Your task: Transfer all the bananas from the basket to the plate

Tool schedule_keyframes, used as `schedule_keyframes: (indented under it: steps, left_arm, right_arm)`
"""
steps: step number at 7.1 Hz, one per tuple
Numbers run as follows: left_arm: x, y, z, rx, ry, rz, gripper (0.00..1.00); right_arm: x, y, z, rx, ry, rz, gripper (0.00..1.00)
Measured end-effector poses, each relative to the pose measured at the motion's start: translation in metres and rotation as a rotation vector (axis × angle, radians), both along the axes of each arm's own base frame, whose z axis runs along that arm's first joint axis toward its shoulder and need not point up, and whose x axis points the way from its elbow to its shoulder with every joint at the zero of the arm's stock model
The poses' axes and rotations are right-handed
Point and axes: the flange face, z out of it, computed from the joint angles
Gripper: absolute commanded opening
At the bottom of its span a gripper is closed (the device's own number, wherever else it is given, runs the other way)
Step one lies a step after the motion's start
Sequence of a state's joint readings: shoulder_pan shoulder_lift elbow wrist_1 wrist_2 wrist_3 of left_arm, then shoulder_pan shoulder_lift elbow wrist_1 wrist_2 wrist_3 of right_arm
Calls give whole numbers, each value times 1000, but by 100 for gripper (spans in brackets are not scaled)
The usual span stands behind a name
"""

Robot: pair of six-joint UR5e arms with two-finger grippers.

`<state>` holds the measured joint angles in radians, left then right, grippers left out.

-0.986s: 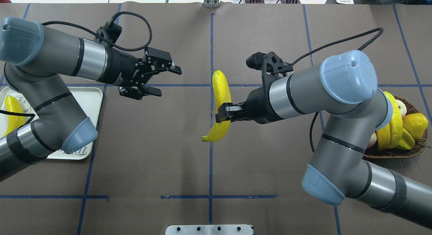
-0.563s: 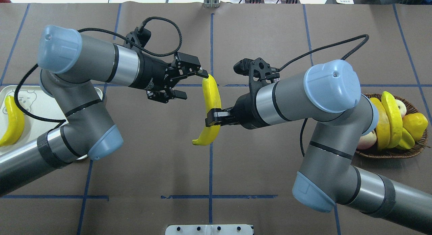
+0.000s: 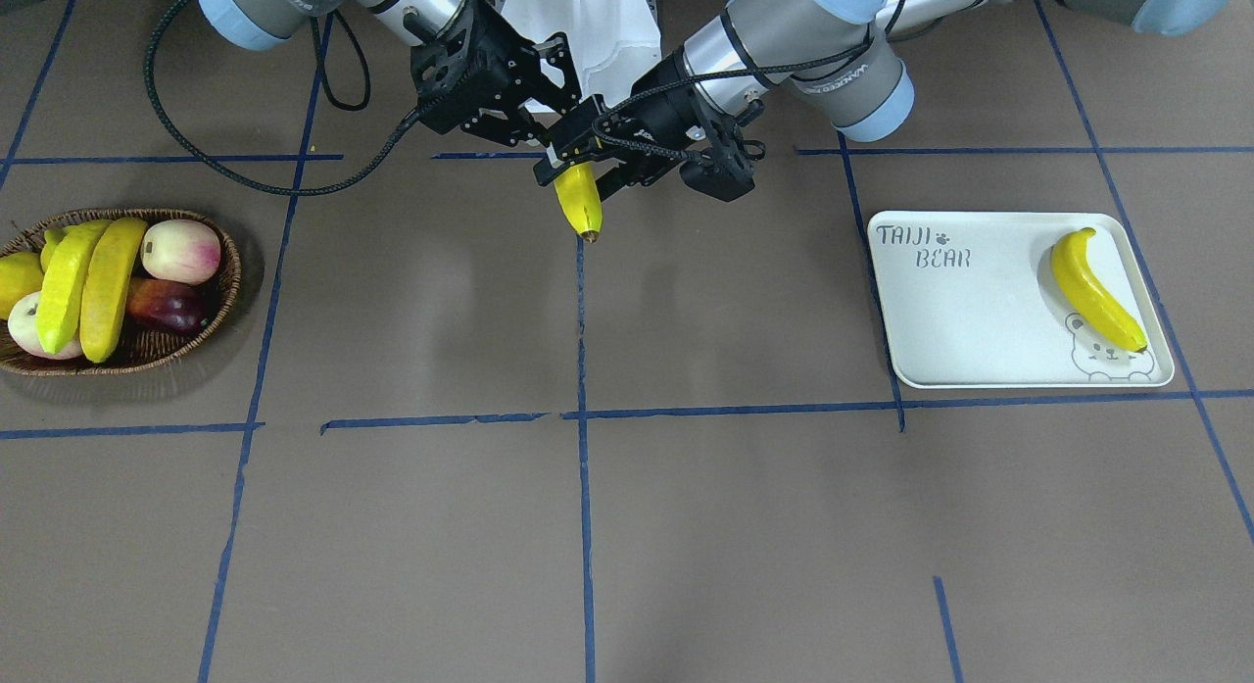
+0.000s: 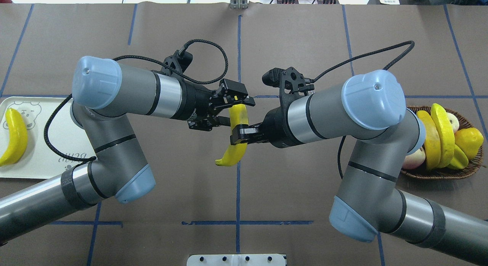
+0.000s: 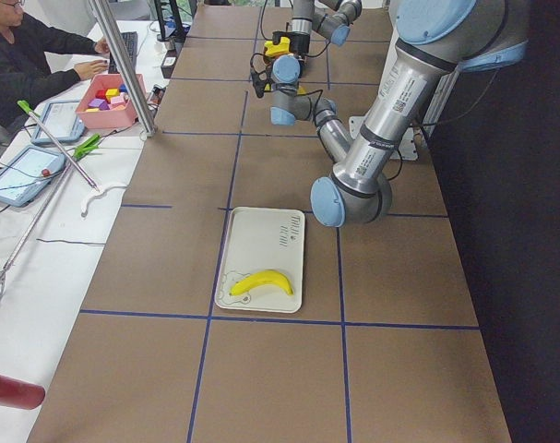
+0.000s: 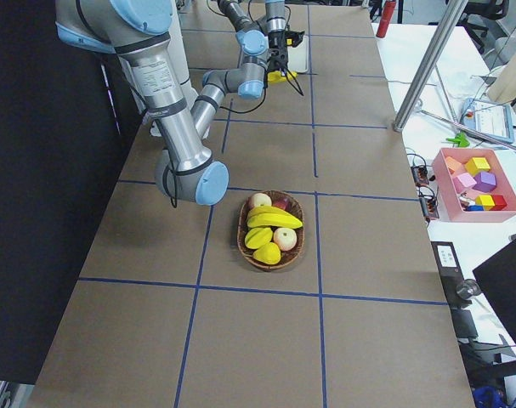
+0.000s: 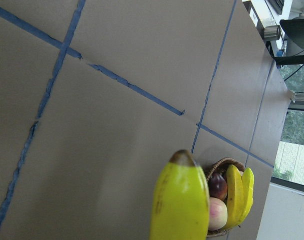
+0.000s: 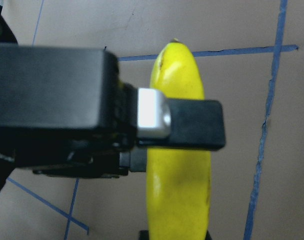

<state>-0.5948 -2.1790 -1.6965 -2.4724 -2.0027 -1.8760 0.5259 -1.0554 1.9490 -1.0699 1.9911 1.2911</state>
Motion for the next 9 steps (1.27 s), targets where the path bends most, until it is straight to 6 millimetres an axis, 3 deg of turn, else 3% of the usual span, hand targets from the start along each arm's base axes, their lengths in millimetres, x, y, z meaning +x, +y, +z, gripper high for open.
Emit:
schedule_keyframes:
  steps: [1, 2, 6, 8, 9]
  left_arm:
    - [0, 2, 1, 38, -4, -4, 0]
    - [-1, 2, 2, 80, -11, -9, 0]
    - [-9, -5, 4, 101, -27, -24, 0]
    - [-40, -41, 29, 17, -155, -46, 0]
    - [-75, -58, 62, -15, -245, -57, 0]
  right_arm:
    - [0, 0, 0, 0, -1, 0, 62]
    - [0, 0, 0, -1, 0, 0, 100]
    - [9, -1, -4, -2, -9, 10, 100]
    - [53, -14, -7, -16, -3, 32, 100]
    - [85, -28, -2, -54, 43, 53, 100]
